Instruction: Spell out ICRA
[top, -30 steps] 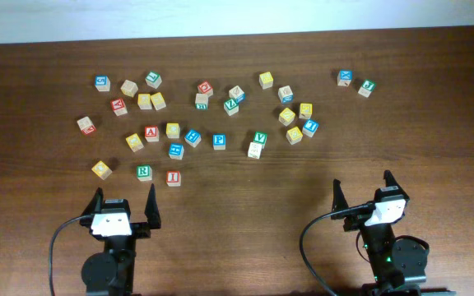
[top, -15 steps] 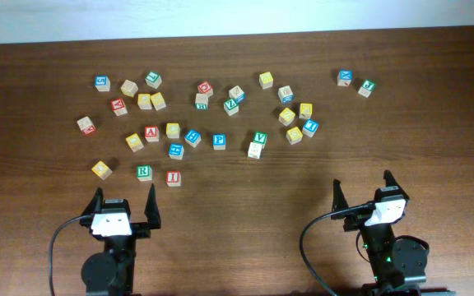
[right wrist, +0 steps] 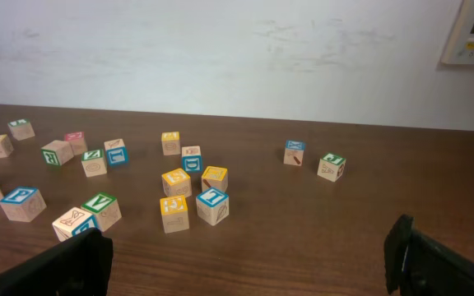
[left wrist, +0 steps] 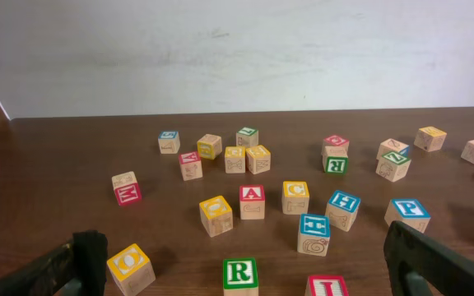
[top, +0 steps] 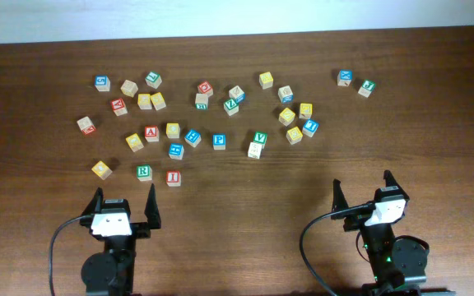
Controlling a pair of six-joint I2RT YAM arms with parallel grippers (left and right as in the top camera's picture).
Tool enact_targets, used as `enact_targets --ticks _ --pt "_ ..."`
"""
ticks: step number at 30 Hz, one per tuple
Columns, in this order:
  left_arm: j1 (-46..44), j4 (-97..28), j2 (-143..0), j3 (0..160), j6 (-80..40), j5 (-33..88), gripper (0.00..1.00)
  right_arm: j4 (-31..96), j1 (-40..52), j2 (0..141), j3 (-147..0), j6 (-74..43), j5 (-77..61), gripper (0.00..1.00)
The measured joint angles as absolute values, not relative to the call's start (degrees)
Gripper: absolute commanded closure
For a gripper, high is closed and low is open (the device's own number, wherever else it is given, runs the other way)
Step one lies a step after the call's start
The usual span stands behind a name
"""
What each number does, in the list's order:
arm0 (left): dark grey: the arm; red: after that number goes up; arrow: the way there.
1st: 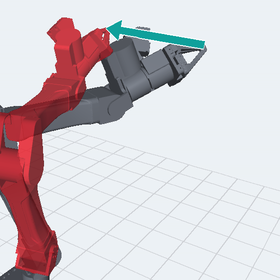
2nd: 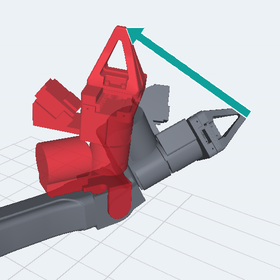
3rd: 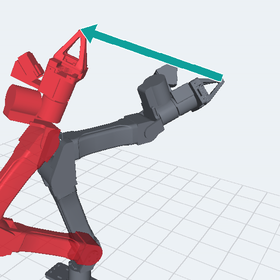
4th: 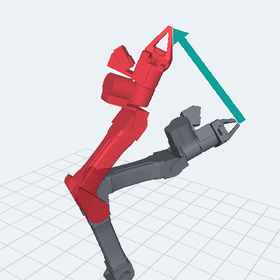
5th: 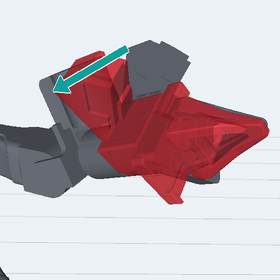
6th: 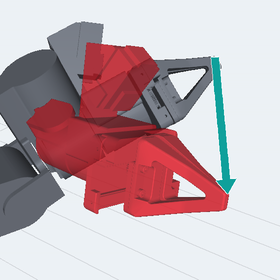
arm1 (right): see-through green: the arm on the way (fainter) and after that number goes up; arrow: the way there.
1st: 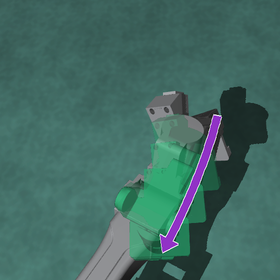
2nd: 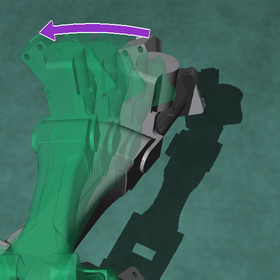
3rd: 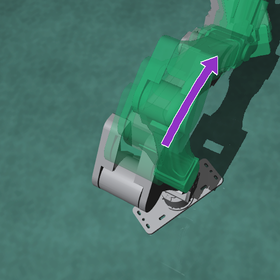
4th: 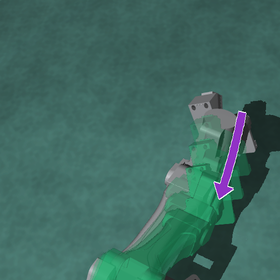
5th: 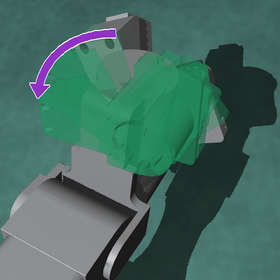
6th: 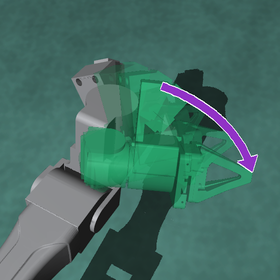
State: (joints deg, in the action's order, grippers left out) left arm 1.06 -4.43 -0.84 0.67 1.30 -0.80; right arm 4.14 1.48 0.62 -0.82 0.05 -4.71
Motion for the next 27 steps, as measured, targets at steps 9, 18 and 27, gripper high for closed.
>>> enact_targets --ticks 9,18,27 --pt "1.08 -1.63 -0.84 0.6 -0.08 9.52 0.01 4.14 1.48 0.62 -0.82 0.01 -4.69 0.02" --pt "1.06 30.96 -0.6 0.54 -1.65 40.21 0.01 4.19 1.48 0.62 -0.82 0.03 -4.32 0.02" --pt "1.06 39.57 -0.8 6.81 -1.74 38.52 0.01 4.19 1.48 0.62 -0.82 0.03 -4.32 0.02"
